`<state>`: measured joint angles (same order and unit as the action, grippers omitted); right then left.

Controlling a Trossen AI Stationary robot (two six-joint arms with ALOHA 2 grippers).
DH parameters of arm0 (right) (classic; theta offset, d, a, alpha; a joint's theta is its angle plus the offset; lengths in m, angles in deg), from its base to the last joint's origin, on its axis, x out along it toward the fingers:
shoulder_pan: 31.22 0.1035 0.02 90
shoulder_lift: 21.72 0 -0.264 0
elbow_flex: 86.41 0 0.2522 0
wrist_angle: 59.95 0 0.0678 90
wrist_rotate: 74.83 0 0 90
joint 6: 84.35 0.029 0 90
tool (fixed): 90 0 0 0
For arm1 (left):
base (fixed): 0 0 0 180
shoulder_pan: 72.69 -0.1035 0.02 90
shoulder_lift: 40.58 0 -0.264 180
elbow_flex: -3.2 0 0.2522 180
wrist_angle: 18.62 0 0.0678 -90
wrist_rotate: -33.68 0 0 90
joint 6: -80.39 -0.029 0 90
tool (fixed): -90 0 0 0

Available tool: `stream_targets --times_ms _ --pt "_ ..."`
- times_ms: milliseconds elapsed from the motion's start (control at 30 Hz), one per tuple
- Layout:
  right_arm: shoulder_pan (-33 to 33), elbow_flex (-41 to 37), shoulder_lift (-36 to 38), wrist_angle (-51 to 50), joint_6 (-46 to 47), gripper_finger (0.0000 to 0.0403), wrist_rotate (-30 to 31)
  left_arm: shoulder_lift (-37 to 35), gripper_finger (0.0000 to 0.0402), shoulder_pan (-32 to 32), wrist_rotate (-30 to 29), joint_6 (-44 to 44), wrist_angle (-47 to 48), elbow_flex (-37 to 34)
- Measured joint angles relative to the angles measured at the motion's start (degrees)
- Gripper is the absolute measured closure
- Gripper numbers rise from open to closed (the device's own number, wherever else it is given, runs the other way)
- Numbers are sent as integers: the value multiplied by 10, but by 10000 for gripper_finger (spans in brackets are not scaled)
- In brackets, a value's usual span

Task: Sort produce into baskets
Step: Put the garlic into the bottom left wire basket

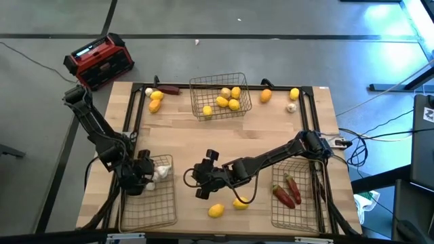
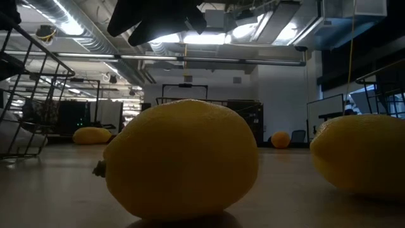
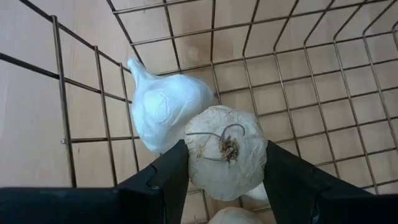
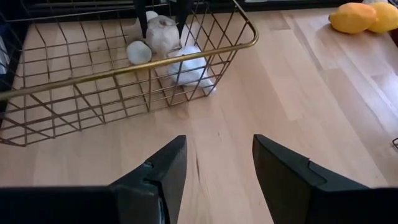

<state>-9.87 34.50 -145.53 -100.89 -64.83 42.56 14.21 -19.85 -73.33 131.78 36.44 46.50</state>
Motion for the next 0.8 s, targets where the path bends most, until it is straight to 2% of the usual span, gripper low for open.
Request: stream_targets --times_ms 367,600,800 --pt "0 0 0 0 0 221 0 0 228 0 21 0 49 0" --pt "0 0 0 1 1 221 0 0 227 0 19 9 43 3" --pt "0 0 0 1 1 221 0 0 187 1 17 9 43 3"
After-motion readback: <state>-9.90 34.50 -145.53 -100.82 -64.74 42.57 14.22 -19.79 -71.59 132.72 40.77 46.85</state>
